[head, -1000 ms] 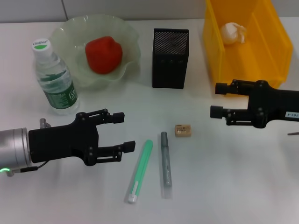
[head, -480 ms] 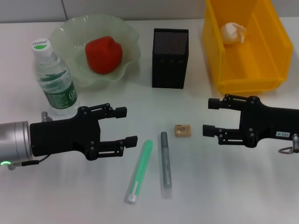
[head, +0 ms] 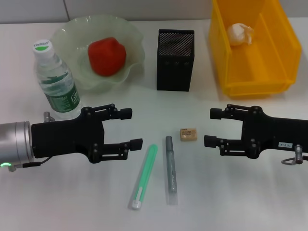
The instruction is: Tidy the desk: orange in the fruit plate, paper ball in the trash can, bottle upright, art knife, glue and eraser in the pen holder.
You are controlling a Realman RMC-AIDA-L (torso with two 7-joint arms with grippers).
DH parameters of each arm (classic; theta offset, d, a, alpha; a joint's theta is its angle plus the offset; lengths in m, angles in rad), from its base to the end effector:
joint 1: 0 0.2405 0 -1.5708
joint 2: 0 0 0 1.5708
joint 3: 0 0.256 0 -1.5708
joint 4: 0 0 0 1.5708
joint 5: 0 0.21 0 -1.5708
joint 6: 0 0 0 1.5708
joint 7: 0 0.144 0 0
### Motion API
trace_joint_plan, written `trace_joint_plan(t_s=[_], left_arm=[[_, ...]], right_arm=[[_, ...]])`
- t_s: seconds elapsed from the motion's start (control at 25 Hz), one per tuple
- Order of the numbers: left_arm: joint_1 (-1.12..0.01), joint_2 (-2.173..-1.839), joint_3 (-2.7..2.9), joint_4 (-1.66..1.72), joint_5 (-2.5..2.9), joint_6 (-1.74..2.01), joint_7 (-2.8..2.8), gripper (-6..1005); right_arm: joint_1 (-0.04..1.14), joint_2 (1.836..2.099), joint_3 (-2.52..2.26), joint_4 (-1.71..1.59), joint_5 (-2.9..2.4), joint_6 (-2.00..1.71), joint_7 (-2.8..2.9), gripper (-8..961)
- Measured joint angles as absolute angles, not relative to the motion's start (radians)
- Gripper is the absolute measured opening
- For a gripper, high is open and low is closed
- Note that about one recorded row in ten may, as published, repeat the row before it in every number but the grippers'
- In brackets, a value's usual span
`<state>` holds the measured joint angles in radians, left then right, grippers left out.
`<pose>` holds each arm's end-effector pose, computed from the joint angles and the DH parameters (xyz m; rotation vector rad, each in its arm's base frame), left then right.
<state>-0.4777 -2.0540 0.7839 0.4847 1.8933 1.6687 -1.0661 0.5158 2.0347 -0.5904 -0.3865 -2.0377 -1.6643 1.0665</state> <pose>-0.2688 0.2882 -0.0218 -2.8298 -0.3656 -0.8590 0.2802 0.2903 -0.0195 -2.7853 0.4920 0.8633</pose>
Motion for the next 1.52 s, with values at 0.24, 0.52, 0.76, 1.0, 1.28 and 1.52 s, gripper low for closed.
trace_joint_plan(t_s=[0.24, 0.52, 0.76, 1.0, 1.28, 1.52], left_arm=[[-0.486, -2.054, 0.784, 0.487, 1.898, 1.677, -1.066, 785], [-0.489, -2.054, 0.784, 0.488, 1.898, 1.677, -1.066, 785], [-0.525, -2.054, 0.808, 0.534, 1.898, 1.725, -0.999, 785], [-0.612, -2.048, 0.932, 0.685, 1.898, 1.823, -0.836, 785], [-0.652, -2.047, 0.957, 0.764, 1.915, 1.838, -0.74, 785], [-0.723, -2.046, 0.95, 0.778, 1.935, 1.812, -0.712, 784]], right_arm=[[0.514, 2.036, -0.591, -0.386, -2.039, -1.663, 1.06, 774], [0.507, 2.04, -0.591, -0.387, -2.039, -1.663, 1.055, 775], [0.494, 2.04, -0.586, -0.378, -2.039, -1.663, 1.065, 775], [0.477, 2.04, -0.585, -0.364, -2.039, -1.661, 1.07, 774], [0.45, 2.04, -0.581, -0.363, -2.034, -1.666, 1.067, 774], [0.428, 2.037, -0.563, -0.363, -2.028, -1.672, 1.067, 775]])
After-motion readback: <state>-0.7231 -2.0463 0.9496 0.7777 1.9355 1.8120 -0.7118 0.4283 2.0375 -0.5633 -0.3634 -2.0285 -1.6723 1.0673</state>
